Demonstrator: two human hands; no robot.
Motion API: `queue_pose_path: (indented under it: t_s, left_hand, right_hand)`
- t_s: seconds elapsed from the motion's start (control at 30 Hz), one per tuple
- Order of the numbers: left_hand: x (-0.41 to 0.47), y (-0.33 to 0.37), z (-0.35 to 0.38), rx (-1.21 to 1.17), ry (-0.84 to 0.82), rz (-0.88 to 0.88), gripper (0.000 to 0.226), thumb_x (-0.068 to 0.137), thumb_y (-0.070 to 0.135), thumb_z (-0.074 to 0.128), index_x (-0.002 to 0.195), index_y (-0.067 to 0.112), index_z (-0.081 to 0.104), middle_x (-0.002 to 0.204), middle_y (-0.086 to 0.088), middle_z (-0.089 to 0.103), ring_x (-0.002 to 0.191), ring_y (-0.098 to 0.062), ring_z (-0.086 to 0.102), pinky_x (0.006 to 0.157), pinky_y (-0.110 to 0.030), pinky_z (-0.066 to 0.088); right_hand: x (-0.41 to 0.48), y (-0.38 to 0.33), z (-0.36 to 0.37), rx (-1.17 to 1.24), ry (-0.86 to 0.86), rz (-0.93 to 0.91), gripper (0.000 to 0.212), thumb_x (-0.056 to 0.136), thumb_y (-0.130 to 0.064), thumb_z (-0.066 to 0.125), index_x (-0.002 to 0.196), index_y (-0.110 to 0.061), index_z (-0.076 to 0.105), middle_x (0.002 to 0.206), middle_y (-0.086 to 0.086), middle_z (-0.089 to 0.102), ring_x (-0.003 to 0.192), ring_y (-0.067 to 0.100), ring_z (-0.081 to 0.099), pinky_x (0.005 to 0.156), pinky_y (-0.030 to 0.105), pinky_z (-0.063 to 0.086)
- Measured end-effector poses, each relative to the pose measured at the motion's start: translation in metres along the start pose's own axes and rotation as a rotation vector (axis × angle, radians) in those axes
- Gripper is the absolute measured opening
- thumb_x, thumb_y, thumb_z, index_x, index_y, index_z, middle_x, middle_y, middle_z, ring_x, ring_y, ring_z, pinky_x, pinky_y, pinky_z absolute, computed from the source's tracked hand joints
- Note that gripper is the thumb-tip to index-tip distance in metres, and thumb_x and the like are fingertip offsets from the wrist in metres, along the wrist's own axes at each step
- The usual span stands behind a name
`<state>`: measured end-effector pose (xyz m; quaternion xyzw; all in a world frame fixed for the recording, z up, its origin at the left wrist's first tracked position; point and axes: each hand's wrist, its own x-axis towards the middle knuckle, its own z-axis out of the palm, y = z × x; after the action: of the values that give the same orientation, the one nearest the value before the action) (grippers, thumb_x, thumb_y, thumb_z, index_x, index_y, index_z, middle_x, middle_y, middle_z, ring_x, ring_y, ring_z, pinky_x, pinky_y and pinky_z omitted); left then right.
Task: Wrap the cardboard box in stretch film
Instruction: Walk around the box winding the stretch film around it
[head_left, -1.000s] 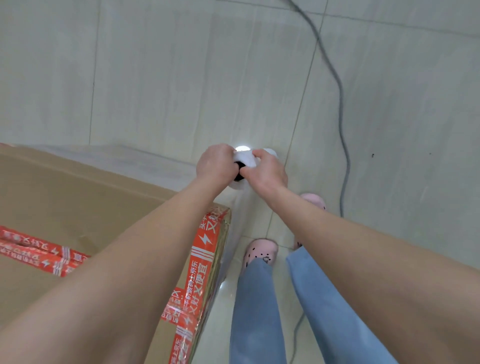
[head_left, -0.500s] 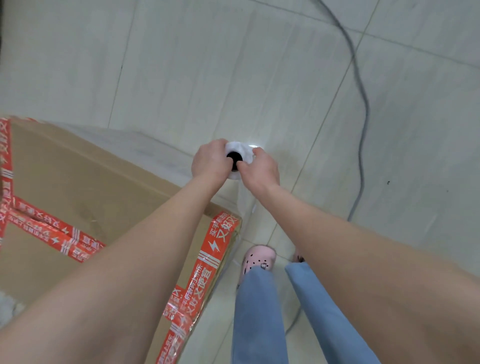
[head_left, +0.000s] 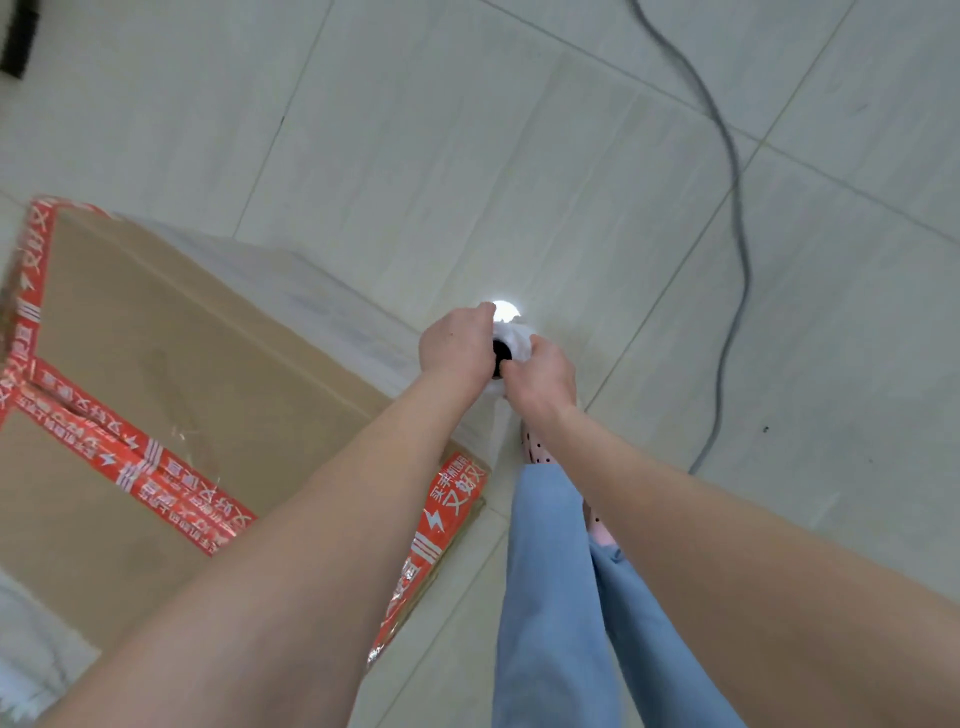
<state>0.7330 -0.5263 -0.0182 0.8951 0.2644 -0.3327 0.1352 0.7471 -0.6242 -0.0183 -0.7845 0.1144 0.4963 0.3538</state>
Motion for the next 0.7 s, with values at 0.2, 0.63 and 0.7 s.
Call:
queue_pose_path:
  t_s: [0.2,0.63,0.7]
  left_hand:
    - [0.015,-0.001,-0.014,0.059,-0.092,0.060,0.023,0.079,0.008,0.054,0.099,0.008,0.066,0.094,-0.010,0.065,0.087,-0.030,0.061,0.062,-0.031,0.042]
    - [0.038,-0.060,-0.043,-0.743,-0.024,-0.561,0.015,0.081,0.011,0.059,0.089,0.001,0.067,0.086,-0.010,0.070,0.052,-0.025,0.065,0.045,-0.023,0.049]
    - [0.040,-0.069,-0.046,-0.801,-0.026,-0.612,0.016,0.080,0.011,0.061,0.092,0.001,0.067,0.090,-0.011,0.070,0.055,-0.026,0.067,0.050,-0.027,0.054]
  right_hand:
    - [0.008,-0.016,-0.011,-0.222,-0.046,-0.107,0.020,0.083,-0.010,0.046,0.099,-0.013,0.057,0.093,0.008,0.064,0.087,0.029,0.057,0.067,0.031,0.041]
    - [0.035,-0.083,0.008,-0.220,-0.145,-0.105,0.060,0.085,-0.041,0.063,0.137,-0.020,0.042,0.123,0.005,0.057,0.107,0.025,0.056,0.077,0.030,0.043]
    - [0.039,-0.092,0.022,-0.218,-0.133,-0.125,0.054,0.084,-0.038,0.062,0.132,-0.019,0.046,0.116,0.004,0.059,0.100,0.025,0.058,0.076,0.031,0.046]
